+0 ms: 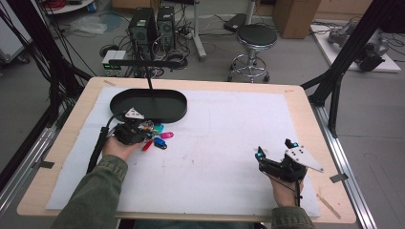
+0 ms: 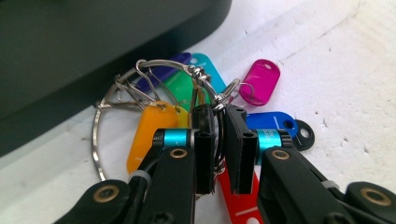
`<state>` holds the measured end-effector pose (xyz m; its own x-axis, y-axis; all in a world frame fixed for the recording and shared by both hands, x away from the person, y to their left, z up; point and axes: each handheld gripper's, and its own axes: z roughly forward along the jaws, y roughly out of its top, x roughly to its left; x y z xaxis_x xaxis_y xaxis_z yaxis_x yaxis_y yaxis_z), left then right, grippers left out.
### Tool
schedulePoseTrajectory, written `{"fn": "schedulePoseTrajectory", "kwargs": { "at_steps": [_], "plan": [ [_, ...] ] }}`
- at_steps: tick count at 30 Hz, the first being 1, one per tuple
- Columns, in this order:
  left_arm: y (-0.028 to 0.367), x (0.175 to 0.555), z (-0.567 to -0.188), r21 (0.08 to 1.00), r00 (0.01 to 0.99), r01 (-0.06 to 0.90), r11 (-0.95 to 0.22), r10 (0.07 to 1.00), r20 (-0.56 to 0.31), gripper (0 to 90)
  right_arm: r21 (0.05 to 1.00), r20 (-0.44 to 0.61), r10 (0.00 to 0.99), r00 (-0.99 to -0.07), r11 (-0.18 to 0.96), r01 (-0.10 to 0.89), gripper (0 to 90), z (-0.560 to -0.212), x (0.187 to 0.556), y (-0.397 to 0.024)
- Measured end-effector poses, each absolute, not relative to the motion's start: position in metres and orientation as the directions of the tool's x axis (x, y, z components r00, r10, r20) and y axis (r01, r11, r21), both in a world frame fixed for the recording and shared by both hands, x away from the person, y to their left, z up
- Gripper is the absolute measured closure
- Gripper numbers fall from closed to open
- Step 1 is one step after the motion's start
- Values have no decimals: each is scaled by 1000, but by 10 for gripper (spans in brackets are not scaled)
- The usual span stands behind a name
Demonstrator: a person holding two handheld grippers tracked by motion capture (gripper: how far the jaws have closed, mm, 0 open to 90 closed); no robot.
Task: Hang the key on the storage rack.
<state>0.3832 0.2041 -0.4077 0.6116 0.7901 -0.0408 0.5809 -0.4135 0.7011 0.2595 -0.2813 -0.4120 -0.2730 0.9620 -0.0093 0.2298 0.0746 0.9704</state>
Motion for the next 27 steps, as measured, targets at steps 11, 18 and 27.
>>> {"fn": "schedulePoseTrajectory", "kwargs": {
  "at_steps": [11,18,27],
  "plan": [
    [219,374,-389,756,607,536,-375,794,-35,824,971,-13,961,-276,78,227,5,-412,259,-280],
    [227,372,-374,806,614,482,-343,788,-32,824,971,-17,960,-279,83,226,5,-412,259,-281],
    [235,376,-350,832,602,445,-331,799,-4,824,971,-12,960,-280,78,227,5,-412,259,-281]
  ]
}}
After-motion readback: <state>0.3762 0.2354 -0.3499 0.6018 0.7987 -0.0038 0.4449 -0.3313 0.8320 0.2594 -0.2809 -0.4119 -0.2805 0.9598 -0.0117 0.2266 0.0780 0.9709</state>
